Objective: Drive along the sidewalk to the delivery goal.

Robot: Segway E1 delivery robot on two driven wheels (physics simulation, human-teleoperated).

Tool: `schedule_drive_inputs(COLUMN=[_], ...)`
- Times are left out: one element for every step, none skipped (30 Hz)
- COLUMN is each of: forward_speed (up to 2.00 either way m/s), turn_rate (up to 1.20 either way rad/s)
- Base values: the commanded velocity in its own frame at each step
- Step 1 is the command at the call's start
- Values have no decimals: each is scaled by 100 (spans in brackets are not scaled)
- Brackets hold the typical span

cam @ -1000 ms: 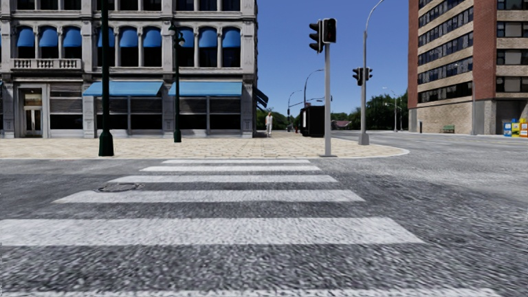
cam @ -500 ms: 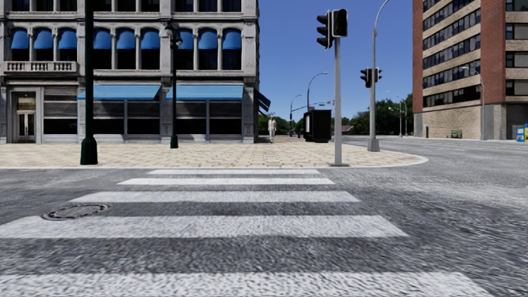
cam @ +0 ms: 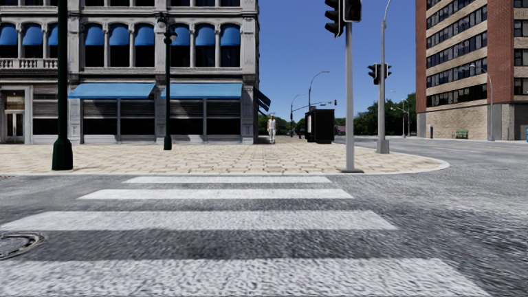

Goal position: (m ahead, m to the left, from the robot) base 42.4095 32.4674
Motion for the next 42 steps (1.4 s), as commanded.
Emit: schedule_drive_inputs(forward_speed=[200,200,200,200,200,200,200,200,200,200,200,200,200,200,200,200,200,200,200,200,200,200,200,200,200,200,200,200,200,200,200,200,200,200,200,200,200,200,200,200,200,200], turn_rate=[0,0,3,11,11,17,18,19,19,19,19,19,21,21,23,24,24,24,24,24,24,24,24,24,24,24,24,24,25,25,25,25,25,27,31,31,35,37,37,37,38,38])
